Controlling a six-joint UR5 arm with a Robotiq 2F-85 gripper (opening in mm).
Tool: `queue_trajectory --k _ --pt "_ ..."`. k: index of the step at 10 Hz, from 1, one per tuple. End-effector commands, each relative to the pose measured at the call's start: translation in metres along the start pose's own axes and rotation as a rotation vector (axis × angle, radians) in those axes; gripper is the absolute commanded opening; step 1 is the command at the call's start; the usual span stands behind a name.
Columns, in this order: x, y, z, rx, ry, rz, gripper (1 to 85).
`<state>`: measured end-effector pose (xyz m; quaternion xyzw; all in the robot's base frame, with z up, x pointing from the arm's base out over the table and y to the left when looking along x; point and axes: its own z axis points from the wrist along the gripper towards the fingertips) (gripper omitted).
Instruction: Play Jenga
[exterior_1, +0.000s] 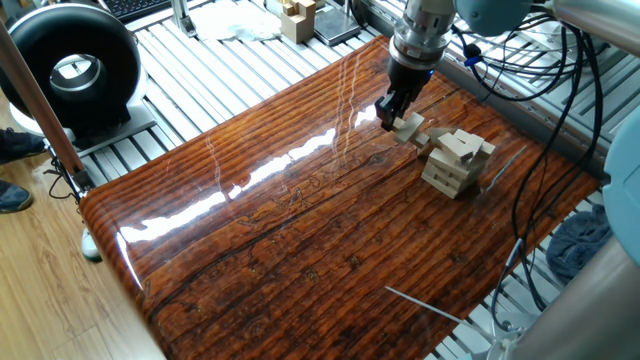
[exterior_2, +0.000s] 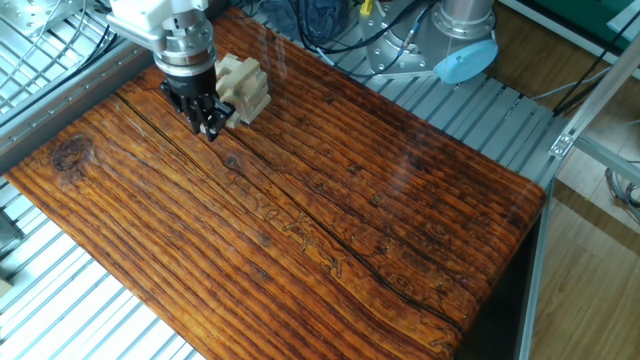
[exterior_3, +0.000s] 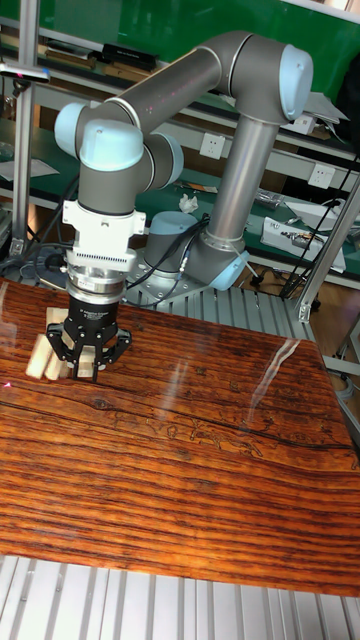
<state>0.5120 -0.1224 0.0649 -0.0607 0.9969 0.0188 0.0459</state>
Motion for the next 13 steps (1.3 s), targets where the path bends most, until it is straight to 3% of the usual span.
queue_trajectory --k 1,13 --pt "-0.002 0.002 -0.001 -0.009 -0.007 0.008 16.3" --pt "-0.003 0.015 0.005 -0.03 0.038 -0.008 16.3"
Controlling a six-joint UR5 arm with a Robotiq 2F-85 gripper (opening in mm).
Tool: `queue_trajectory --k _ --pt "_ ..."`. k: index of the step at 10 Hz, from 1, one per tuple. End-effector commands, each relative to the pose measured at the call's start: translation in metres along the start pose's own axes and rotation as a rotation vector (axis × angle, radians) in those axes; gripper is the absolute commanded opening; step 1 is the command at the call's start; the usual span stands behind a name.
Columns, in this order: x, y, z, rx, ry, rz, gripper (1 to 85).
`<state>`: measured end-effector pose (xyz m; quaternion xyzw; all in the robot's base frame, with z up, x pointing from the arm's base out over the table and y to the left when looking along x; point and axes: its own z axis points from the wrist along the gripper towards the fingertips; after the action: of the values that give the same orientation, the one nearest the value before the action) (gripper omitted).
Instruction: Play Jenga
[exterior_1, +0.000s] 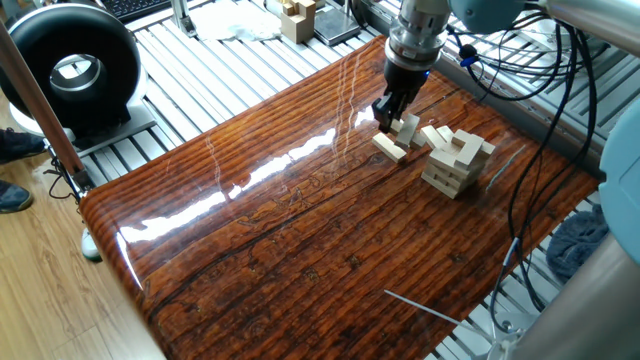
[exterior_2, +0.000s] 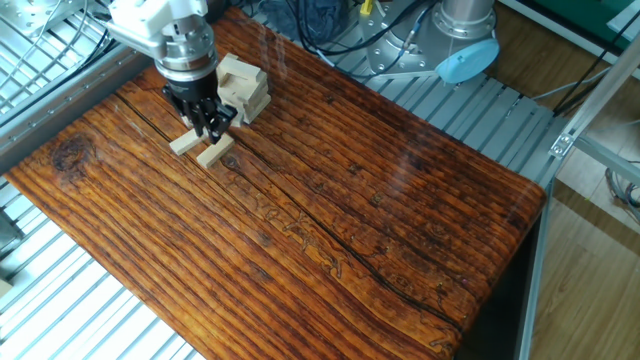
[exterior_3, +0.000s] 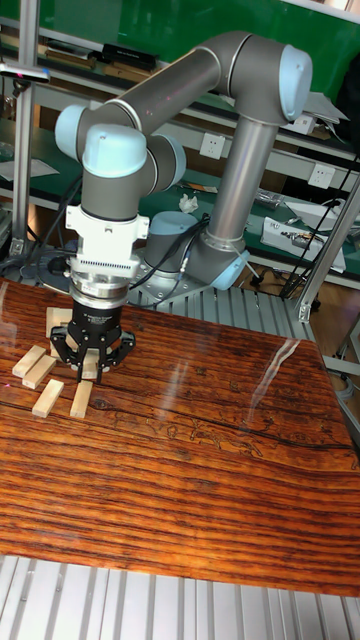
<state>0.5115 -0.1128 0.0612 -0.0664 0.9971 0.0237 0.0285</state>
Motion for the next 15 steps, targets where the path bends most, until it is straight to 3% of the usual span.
queue_trajectory --k 1,10,15 --pt "-0.004 0.008 0.001 -0.02 0.007 0.004 16.3" --pt "-0.016 0.019 0.005 -0.028 0.007 0.012 16.3" --pt "-0.008 0.024 0.007 -0.034 0.042 -0.022 16.3"
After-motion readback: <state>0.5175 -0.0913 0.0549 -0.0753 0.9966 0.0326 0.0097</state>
